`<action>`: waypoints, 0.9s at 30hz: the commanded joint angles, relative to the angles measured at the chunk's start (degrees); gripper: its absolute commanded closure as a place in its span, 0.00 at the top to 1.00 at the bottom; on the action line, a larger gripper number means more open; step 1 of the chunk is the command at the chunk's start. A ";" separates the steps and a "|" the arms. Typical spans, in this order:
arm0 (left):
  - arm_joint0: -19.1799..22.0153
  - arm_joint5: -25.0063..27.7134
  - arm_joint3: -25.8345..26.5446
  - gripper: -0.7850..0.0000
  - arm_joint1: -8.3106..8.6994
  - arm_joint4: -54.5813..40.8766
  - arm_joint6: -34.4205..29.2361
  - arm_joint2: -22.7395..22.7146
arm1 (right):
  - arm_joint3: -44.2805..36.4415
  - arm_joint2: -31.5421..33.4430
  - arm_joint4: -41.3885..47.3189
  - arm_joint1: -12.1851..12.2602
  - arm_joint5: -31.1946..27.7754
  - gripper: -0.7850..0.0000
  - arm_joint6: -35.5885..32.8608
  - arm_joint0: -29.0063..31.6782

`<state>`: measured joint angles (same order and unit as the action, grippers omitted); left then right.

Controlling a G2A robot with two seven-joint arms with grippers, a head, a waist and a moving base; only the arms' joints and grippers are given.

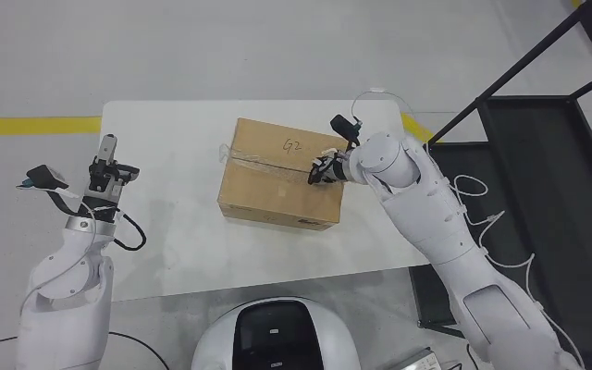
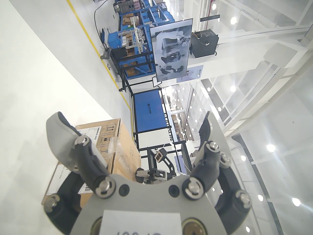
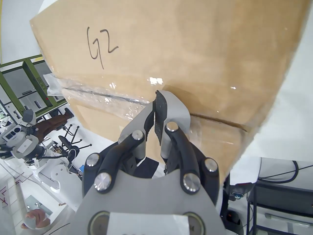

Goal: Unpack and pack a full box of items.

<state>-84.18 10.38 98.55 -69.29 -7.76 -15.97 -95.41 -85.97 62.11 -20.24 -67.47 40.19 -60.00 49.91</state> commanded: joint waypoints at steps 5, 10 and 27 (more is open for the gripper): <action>0.00 0.00 0.00 1.00 0.00 0.00 0.00 0.00 | -3.24 4.10 -5.21 2.13 -0.49 0.00 -4.46 2.72; 0.00 0.00 0.00 1.00 0.00 0.00 0.00 0.00 | -3.99 5.98 -9.13 3.47 -1.84 0.00 -5.94 4.76; 0.00 0.00 0.00 1.00 0.00 0.00 0.00 0.00 | -6.09 3.17 7.41 1.82 -4.25 0.00 2.38 3.49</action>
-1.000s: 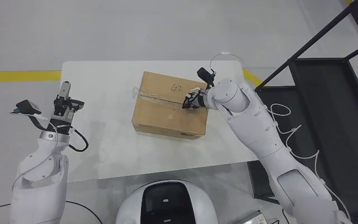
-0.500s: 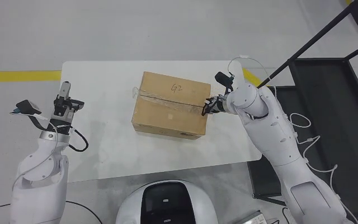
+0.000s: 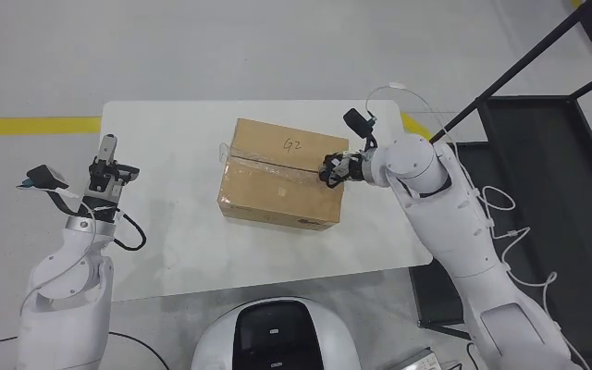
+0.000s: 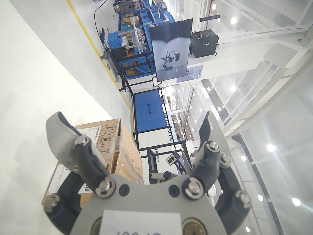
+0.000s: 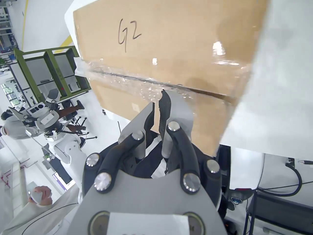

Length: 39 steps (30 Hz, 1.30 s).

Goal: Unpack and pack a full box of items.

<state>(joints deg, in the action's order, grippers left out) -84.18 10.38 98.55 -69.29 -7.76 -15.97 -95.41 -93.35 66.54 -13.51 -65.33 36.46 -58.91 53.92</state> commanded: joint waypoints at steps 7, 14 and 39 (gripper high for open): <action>0.00 0.00 0.00 1.00 0.00 0.00 0.00 0.00 | 9.49 -5.30 -0.28 -1.20 -1.42 0.00 4.21 -3.57; 0.00 0.00 0.00 1.00 0.00 0.00 0.00 0.00 | 8.99 0.35 -6.00 1.17 0.57 0.00 -0.30 -2.04; 0.00 0.00 0.00 1.00 0.00 0.00 0.00 0.00 | -9.08 6.03 -18.45 0.67 -27.70 1.00 59.59 19.46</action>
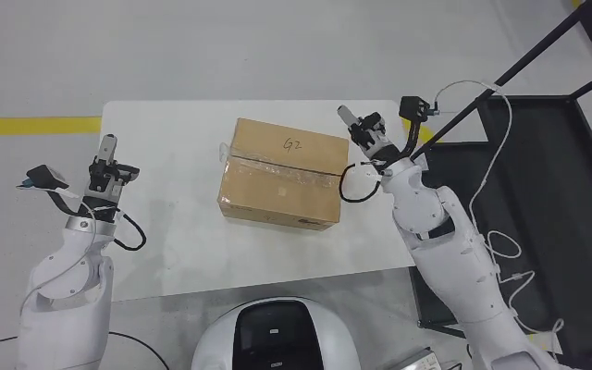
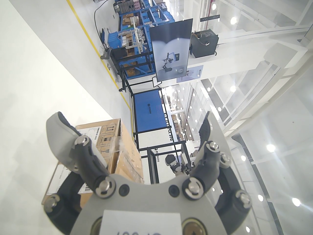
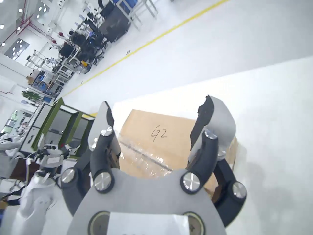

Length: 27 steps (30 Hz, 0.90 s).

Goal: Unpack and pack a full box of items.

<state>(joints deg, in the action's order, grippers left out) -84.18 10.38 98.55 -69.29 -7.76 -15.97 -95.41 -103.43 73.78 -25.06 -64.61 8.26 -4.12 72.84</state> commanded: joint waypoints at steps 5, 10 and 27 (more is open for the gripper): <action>-0.30 1.94 1.91 1.00 0.28 6.76 0.35 -0.24 | 3.95 -4.82 -13.49 -1.15 3.90 1.00 14.87 1.39; -1.81 0.83 6.07 1.00 -0.20 9.88 10.13 -0.64 | 6.87 -4.56 -24.07 -1.26 7.94 1.00 19.71 1.90; -5.94 -0.91 14.81 1.00 -0.42 23.03 20.76 -2.98 | 6.74 0.48 -23.44 -1.65 3.81 1.00 15.95 2.34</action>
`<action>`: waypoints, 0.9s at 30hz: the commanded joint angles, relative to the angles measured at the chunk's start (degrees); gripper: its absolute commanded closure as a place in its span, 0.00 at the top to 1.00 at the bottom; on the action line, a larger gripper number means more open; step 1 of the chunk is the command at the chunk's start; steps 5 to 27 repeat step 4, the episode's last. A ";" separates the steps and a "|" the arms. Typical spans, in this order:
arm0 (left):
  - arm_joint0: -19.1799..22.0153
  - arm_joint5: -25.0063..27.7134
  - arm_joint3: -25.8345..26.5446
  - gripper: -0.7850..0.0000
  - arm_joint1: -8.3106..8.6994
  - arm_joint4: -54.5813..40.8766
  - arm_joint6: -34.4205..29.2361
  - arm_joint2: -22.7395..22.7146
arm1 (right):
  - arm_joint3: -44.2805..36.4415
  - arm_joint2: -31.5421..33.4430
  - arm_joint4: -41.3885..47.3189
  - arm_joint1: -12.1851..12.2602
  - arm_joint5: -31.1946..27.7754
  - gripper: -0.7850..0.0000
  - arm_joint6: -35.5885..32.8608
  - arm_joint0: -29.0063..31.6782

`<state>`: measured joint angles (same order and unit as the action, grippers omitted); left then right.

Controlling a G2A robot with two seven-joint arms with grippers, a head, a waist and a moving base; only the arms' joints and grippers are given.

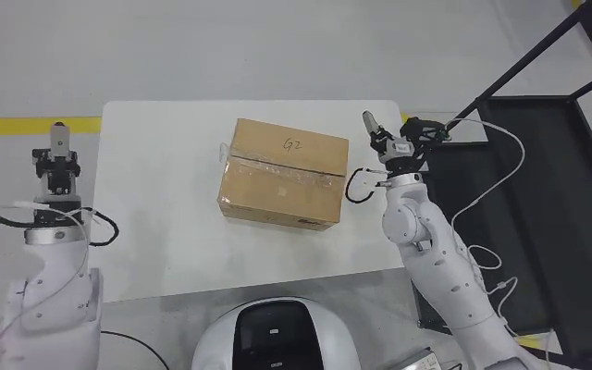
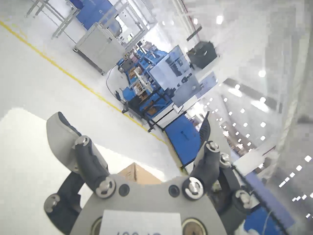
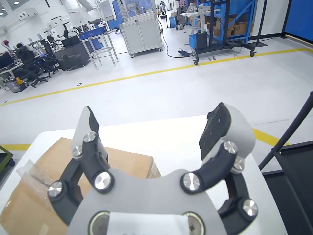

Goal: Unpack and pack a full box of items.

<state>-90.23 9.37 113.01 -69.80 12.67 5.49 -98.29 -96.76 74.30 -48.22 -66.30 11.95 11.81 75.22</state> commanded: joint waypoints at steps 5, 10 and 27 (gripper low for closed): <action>-0.01 -0.02 0.00 1.00 0.01 0.01 -0.06 -0.03 | 0.01 -0.02 0.01 0.00 0.01 1.00 0.00 0.00; -0.01 -0.02 0.00 1.00 0.01 0.01 -0.06 -0.03 | 0.01 -0.02 0.01 0.00 0.01 1.00 0.00 0.00; -0.01 -0.02 0.00 1.00 0.01 0.01 -0.06 -0.03 | 0.01 -0.02 0.01 0.00 0.01 1.00 0.00 0.00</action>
